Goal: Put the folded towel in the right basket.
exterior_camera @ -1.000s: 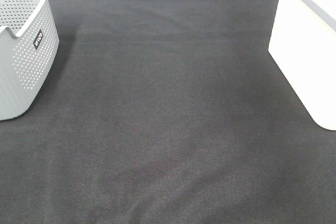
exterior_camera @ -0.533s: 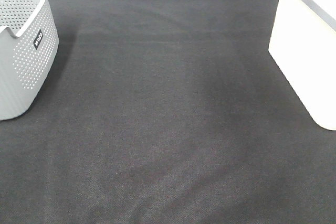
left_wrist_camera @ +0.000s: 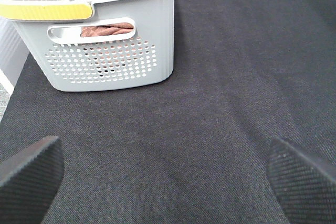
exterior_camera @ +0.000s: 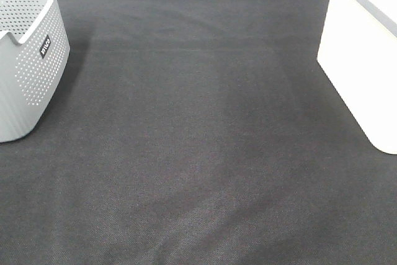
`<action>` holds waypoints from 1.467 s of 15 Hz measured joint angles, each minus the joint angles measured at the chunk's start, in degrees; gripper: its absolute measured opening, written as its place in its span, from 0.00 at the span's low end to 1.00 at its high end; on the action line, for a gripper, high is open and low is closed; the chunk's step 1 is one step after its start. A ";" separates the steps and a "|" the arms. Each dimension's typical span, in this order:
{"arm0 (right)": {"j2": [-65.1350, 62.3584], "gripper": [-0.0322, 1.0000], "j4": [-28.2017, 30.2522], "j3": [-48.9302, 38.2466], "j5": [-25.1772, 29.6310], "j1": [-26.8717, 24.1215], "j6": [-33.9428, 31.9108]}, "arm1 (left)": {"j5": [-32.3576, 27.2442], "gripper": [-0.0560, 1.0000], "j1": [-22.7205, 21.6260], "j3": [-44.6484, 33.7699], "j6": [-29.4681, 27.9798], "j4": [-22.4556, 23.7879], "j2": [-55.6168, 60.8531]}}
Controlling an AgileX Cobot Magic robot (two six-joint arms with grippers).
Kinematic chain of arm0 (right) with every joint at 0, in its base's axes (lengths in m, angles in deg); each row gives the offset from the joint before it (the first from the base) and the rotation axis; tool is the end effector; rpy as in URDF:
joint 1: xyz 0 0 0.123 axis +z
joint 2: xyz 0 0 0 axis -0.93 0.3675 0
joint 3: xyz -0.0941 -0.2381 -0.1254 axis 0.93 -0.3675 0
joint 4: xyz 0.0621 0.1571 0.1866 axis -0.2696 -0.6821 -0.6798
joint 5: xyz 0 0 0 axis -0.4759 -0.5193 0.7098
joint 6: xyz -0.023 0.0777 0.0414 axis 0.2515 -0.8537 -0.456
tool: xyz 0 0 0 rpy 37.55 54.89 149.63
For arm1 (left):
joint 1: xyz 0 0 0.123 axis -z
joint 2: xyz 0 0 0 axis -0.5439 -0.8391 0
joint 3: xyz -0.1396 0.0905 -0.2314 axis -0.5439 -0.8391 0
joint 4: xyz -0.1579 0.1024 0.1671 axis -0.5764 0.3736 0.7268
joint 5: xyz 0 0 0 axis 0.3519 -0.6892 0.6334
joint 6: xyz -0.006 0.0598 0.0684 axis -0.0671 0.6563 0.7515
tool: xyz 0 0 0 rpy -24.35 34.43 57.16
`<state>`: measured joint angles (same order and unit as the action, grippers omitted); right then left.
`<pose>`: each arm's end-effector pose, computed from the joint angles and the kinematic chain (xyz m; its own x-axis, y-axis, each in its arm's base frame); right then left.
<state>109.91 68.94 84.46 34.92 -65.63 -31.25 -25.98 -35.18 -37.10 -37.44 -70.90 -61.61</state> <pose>0.2570 0.0222 0.4310 -0.7917 0.0278 -0.6103 -0.0609 0.9904 0.1242 -0.0066 -0.0052 0.2813 -0.4234 0.0433 -0.9049 0.0366 0.9989 0.0307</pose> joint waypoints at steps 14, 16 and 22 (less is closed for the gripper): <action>-76.26 0.98 8.77 -55.92 0.40 0.00 -1.03 | 0.00 0.98 0.00 0.00 0.00 0.00 0.00; -76.26 0.98 9.00 -58.38 -0.34 0.00 -1.03 | 0.00 0.98 0.00 0.00 0.00 -0.11 0.00; -76.26 0.98 8.54 -62.17 -5.79 0.00 -1.03 | 0.00 0.98 0.00 0.00 0.00 -0.17 0.00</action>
<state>33.65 77.48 22.30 29.14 -65.63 -32.28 -25.98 -35.18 -37.10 -37.44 -71.08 -61.61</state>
